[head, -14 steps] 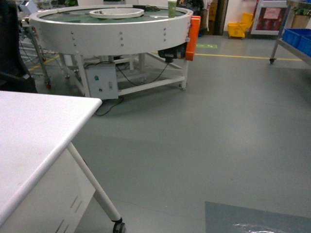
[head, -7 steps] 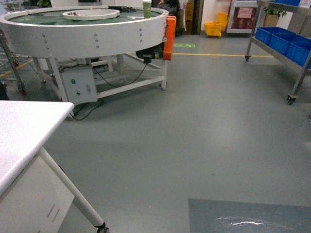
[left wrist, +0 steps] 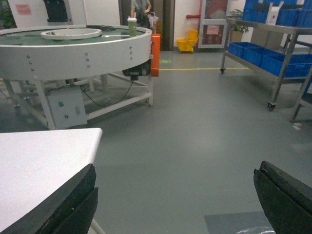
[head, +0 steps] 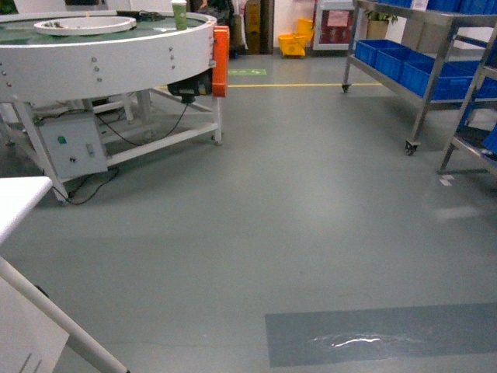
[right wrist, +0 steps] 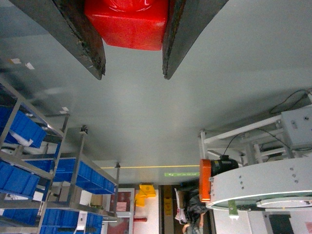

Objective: Pick red block from blue box to shelf

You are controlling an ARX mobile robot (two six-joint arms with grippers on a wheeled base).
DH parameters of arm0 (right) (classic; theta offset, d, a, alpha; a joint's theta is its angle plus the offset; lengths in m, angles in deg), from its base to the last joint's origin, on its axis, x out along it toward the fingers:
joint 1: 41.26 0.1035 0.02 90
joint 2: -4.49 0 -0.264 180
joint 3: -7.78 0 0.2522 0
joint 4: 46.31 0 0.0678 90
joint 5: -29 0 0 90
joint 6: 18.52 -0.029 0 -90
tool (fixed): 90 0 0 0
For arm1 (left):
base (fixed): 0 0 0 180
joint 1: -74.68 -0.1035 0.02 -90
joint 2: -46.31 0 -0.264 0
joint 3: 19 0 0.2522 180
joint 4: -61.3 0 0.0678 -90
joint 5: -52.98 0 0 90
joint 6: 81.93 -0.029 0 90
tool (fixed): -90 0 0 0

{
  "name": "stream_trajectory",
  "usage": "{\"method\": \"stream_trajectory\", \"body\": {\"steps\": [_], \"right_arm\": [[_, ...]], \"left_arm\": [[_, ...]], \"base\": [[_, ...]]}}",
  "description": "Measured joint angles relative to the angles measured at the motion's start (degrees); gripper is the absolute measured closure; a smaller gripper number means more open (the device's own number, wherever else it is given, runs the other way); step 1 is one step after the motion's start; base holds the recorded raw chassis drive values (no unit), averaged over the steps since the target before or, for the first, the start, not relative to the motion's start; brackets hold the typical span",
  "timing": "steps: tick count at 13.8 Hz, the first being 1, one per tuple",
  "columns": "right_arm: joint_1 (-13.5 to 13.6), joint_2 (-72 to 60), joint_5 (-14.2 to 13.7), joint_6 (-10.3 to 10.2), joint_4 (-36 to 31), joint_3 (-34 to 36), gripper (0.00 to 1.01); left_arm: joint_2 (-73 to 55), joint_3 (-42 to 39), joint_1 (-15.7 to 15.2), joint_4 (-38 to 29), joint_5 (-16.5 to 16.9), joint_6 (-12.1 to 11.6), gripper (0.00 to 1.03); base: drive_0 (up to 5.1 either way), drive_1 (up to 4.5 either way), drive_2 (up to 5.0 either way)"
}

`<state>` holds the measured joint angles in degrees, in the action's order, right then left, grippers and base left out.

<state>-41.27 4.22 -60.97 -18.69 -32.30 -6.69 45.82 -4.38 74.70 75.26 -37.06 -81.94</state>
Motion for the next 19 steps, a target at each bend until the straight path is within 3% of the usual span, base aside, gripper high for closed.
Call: {"method": "stream_trajectory", "body": {"steps": [19], "right_arm": [[0.0,0.0,0.0,0.0,0.0,0.0,0.72]], "left_arm": [[0.0,0.0,0.0,0.0,0.0,0.0,0.05]], "base": [[0.4,3.79,-3.9]]}}
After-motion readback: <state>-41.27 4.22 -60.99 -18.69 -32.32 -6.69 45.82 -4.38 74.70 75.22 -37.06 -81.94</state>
